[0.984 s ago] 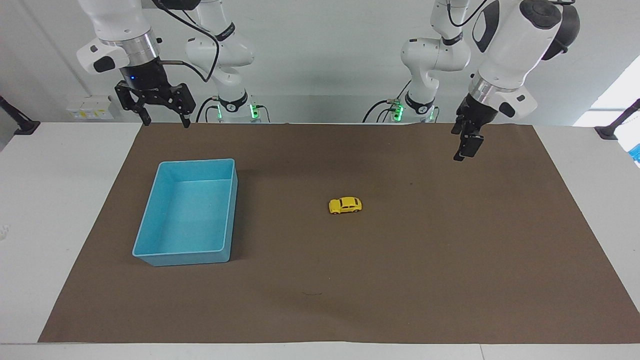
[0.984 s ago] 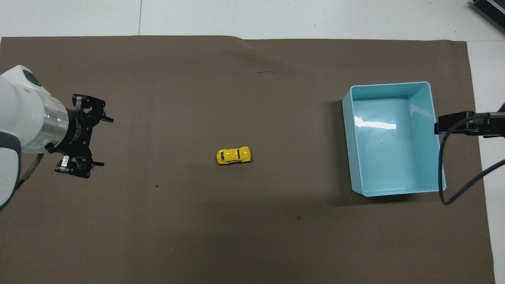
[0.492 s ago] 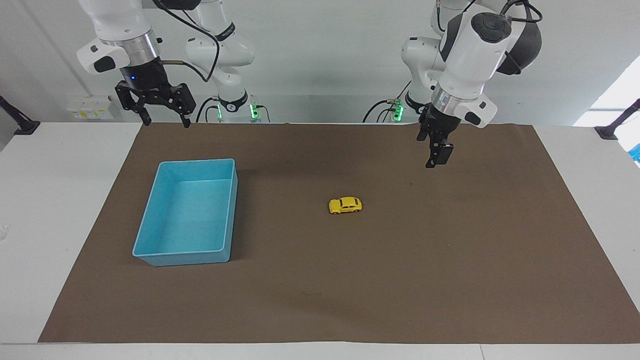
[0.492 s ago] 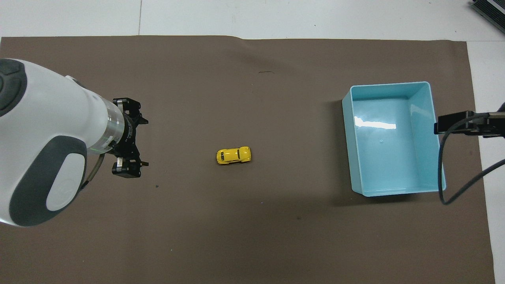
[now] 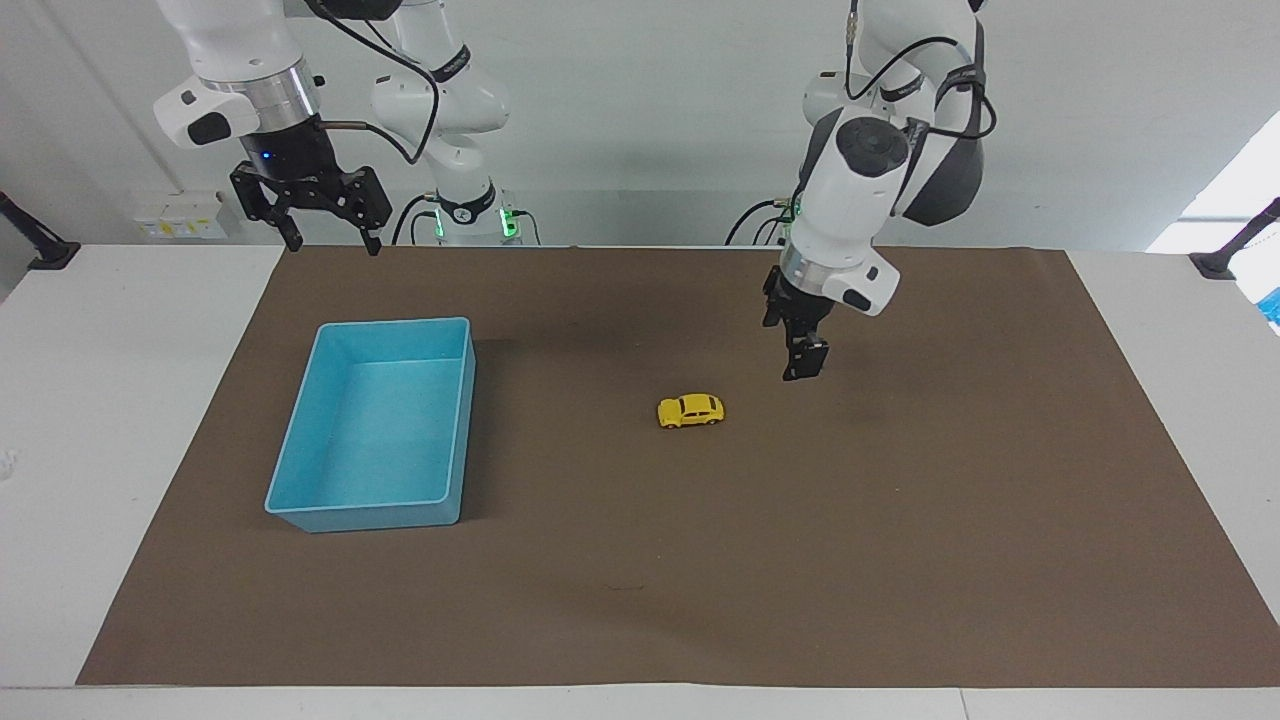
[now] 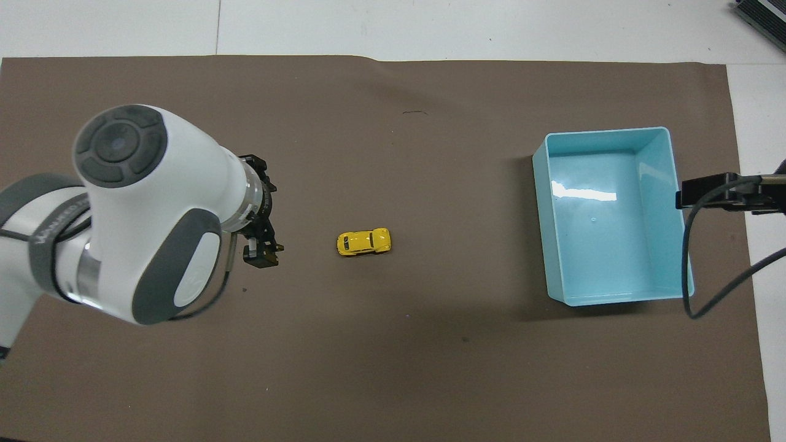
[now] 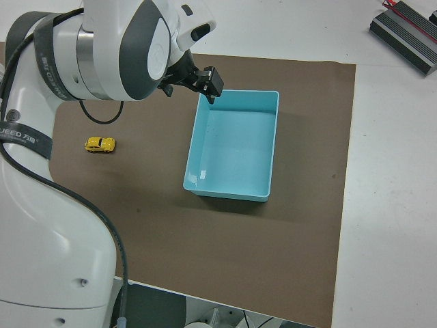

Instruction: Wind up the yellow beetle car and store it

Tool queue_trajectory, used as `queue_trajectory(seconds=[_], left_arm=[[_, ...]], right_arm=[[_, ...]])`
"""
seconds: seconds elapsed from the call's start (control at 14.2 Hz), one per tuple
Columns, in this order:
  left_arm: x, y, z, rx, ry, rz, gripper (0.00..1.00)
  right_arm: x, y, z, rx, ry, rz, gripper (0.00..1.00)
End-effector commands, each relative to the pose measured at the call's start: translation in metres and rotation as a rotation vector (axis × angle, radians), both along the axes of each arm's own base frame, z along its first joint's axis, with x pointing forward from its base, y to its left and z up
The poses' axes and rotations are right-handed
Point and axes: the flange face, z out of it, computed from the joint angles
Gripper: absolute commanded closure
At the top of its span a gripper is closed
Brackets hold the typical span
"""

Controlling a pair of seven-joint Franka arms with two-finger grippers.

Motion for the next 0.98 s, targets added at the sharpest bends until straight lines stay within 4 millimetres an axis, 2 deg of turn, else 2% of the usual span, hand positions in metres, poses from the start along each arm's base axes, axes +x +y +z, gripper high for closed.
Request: queue_trajectory(seconds=[0.0,0.07,0.14,0.35,0.49,0.7,0.77,0.84,0.91], left_arm=[[0.006,-0.013,-0.021,-0.02,-0.018,0.078,0.0],[0.007,-0.02,-0.035,-0.017,-0.012,0.097,0.0],[0.001,-0.036,-0.043,-0.016,-0.011,0.093,0.0],[-0.012,-0.057,-0.062,-0.029,-0.029,0.123,0.0],[-0.016,-0.063,-0.079,-0.036,-0.037,0.157,0.0],[-0.021,-0.069,-0.091,-0.055,-0.063,0.171,0.0],[-0.031,-0.087,-0.103,-0.049,-0.055,0.154,0.0],[-0.032,-0.096,-0.118,-0.047,-0.056,0.156,0.0],[-0.032,-0.096,-0.13,-0.044,-0.056,0.157,0.0]], right_arm=[[-0.001,0.001,0.003,-0.001,-0.014,-0.012,0.0],[-0.001,0.001,0.003,-0.001,-0.014,-0.012,0.0],[-0.001,0.0,0.003,-0.001,-0.014,-0.013,0.0],[-0.001,0.001,0.003,-0.001,-0.014,-0.012,0.0],[-0.001,0.0,0.003,-0.001,-0.014,-0.013,0.0],[-0.001,0.001,0.003,-0.001,-0.014,-0.012,0.0],[-0.001,0.0,0.003,-0.001,-0.014,-0.013,0.0],[-0.001,0.0,0.003,-0.001,-0.014,-0.013,0.0],[-0.001,0.0,0.003,-0.001,-0.014,-0.013,0.0]])
